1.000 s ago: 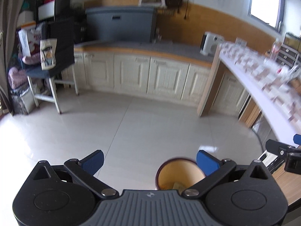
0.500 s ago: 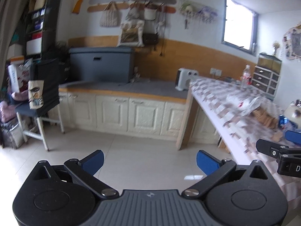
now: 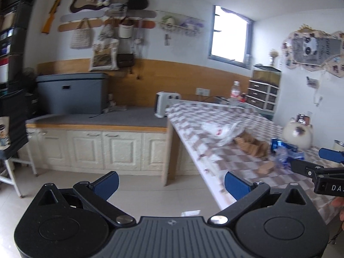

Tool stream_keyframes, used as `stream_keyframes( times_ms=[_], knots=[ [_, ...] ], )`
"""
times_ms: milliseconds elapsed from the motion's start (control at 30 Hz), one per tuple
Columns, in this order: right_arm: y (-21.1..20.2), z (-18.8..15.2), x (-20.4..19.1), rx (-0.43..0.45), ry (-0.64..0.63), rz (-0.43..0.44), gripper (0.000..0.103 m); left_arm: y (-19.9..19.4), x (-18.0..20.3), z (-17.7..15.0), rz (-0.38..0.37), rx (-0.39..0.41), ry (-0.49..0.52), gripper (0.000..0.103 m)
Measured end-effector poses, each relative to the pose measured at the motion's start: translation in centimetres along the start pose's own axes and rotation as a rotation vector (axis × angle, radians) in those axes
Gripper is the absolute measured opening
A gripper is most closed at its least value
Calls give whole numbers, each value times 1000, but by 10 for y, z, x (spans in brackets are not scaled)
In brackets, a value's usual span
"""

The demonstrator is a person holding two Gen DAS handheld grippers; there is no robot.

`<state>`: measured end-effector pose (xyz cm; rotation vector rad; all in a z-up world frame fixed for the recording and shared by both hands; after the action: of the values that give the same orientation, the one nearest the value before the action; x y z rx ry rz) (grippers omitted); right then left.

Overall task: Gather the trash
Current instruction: 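Raise both open tools from the wastebasket back toward the table, then grasp the cardboard strip with the left tool while the right tool grasps the blue snack bag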

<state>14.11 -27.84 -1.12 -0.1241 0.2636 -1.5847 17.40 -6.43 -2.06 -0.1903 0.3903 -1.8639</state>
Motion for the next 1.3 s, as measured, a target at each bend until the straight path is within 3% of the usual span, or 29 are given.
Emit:
stream_keyframes(
  times_ms=[333, 533, 633, 900, 1033, 1133, 1233, 1300],
  knots=[
    [-7, 8, 116, 23, -36, -143, 103, 35, 94, 30, -186, 31, 100, 103],
    [-2, 7, 172, -1, -54, -146, 103, 58, 145, 35, -307, 24, 171, 102],
    [6, 4, 189, -16, -82, -133, 103, 69, 165, 34, -351, 1, 199, 96],
    [52, -15, 193, -167, -334, -77, 103, 92, 187, 30, -401, -45, 253, 88],
    [75, -30, 187, -238, -508, -79, 96, 108, 189, 28, -424, -78, 272, 78],
    [90, -35, 183, -272, -622, -62, 94, 119, 190, 26, -439, -93, 293, 76],
    [103, -32, 184, -288, -640, -35, 90, 134, 192, 26, -453, -109, 329, 75],
    [112, -28, 187, -301, -615, -19, 81, 144, 195, 26, -461, -121, 360, 74]
  ],
)
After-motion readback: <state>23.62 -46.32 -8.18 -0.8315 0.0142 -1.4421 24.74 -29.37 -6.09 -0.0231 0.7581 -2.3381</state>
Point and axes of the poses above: each gripper's, at about its wrist camera, not at the fingertips, and y roughly the way its jaws point, x to its right, z to its top, the point moved 5 cm from there along y, roughly the way its jaws point, and after that the axes turned 10 degrees about y, right-handed, at the moved point
